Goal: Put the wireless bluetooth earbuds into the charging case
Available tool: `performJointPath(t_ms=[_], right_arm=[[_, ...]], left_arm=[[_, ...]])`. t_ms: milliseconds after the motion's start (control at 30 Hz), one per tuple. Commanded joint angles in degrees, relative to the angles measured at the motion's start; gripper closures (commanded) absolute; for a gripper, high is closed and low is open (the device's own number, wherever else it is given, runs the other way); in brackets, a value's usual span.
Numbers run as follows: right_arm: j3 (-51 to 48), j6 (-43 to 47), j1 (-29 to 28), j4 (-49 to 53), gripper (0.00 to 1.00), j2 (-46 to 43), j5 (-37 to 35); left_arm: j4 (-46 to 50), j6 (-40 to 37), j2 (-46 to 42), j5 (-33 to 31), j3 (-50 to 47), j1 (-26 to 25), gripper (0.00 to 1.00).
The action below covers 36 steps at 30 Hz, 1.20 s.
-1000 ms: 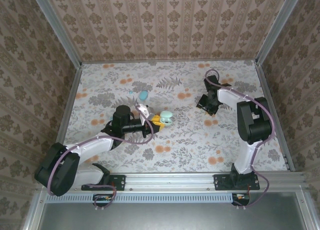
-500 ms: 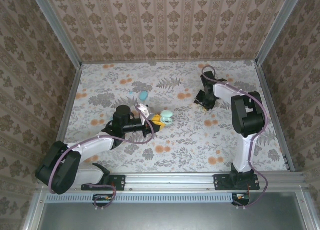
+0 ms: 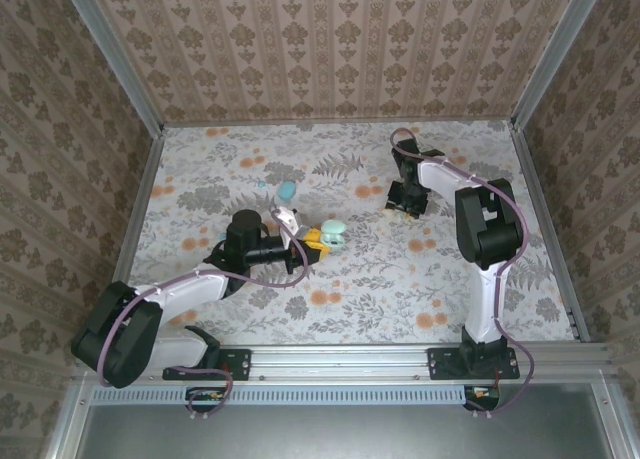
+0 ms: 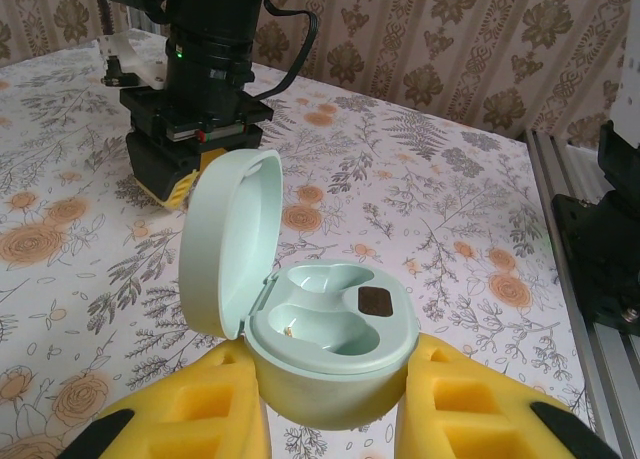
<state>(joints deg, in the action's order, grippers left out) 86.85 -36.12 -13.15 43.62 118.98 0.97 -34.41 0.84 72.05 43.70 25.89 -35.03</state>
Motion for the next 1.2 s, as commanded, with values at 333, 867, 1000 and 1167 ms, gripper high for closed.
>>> performJointPath(t_ms=[333,867,1000,1167], right_arm=[[2.7,1.7,-1.0,4.0,0.65,0.6,-2.9],[4.4,6.0,-1.2,7.0,0.67,3.1,-2.6],[4.5,7.6,-1.2,7.6,0.64,3.6,-1.7],[5.0,9.8,-1.4,7.5,0.58,3.8,-0.1]], left_arm=[[-0.9,-1.1,-2.4,1.2,-1.9,0.4,0.99],[-0.8,-1.0,-3.1,1.0,-2.2,0.4,1.0],[-0.8,-0.8,-3.1,0.9,-2.3,0.4,1.0],[-0.6,-0.7,-3.3,0.8,-2.3,0.4,1.0]])
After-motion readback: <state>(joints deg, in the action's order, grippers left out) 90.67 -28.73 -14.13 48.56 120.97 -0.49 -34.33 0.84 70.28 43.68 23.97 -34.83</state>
